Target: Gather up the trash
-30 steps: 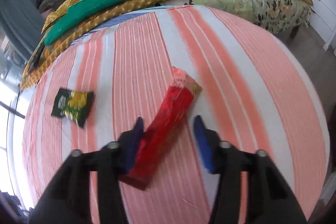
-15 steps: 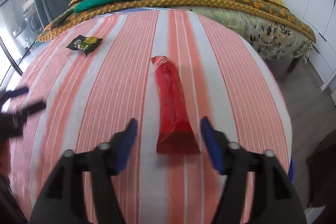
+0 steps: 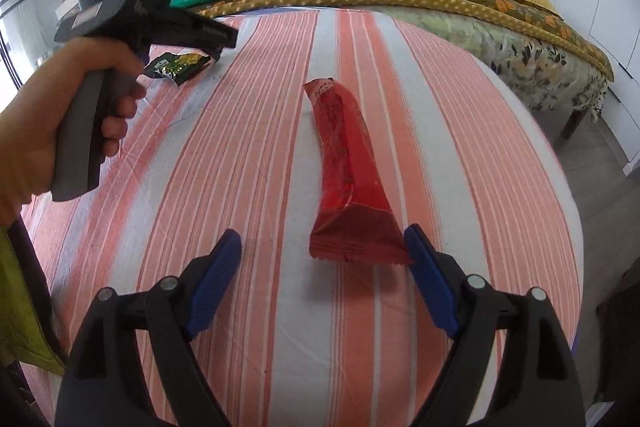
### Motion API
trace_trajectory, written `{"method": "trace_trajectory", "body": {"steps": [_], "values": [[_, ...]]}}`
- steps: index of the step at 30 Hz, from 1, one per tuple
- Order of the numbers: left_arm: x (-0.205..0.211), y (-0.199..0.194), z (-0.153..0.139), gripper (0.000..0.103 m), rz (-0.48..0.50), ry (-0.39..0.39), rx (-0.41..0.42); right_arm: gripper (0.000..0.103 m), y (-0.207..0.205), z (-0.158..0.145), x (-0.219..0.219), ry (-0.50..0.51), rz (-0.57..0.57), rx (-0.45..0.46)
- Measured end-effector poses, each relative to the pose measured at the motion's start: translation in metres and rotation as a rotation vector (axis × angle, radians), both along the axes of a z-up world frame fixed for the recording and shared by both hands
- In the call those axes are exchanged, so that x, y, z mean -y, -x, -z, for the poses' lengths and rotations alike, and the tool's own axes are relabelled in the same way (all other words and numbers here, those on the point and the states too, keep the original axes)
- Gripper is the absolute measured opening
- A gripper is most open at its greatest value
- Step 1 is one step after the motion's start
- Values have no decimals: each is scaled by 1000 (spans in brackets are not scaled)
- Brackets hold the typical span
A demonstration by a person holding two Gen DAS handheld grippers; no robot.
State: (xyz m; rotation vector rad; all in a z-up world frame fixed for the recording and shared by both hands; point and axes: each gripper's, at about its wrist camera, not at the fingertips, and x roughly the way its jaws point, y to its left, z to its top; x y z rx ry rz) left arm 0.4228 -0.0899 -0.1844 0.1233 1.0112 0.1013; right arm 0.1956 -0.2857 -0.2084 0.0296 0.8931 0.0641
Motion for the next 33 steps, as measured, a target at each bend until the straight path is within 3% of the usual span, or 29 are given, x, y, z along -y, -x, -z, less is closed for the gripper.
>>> {"method": "trace_trajectory", "body": {"steps": [6,11,14,17,19,20,21,23,31,33], "values": [[-58,41,-2,99,74,61,-8,82,0,1,-2,13,1,-2],[-91,55,-3,99,196,216,-1,83,0,1,-3,19,4,-3],[-83,52,-3,99,264,215,5,84,0,1,-2,19,8,-5],[-73,44,1,98,265,182,6,84,0,1,-1,13,8,-6],[-70,42,3,83,241,161,1,84,1,0,2,-12,5,0],[-70,45,2,71,242,142,22,84,2,-1,6,-41,3,8],[-71,47,1,50,261,152,32,84,5,-3,12,-83,-3,14],[-71,55,-3,39,293,154,37,84,7,-4,22,-106,-17,11],[-44,145,-20,36,507,225,13,83,-22,-27,30,-126,-136,-44],[-34,166,-19,36,528,224,4,68,-38,-29,26,-122,-141,-82]]}}
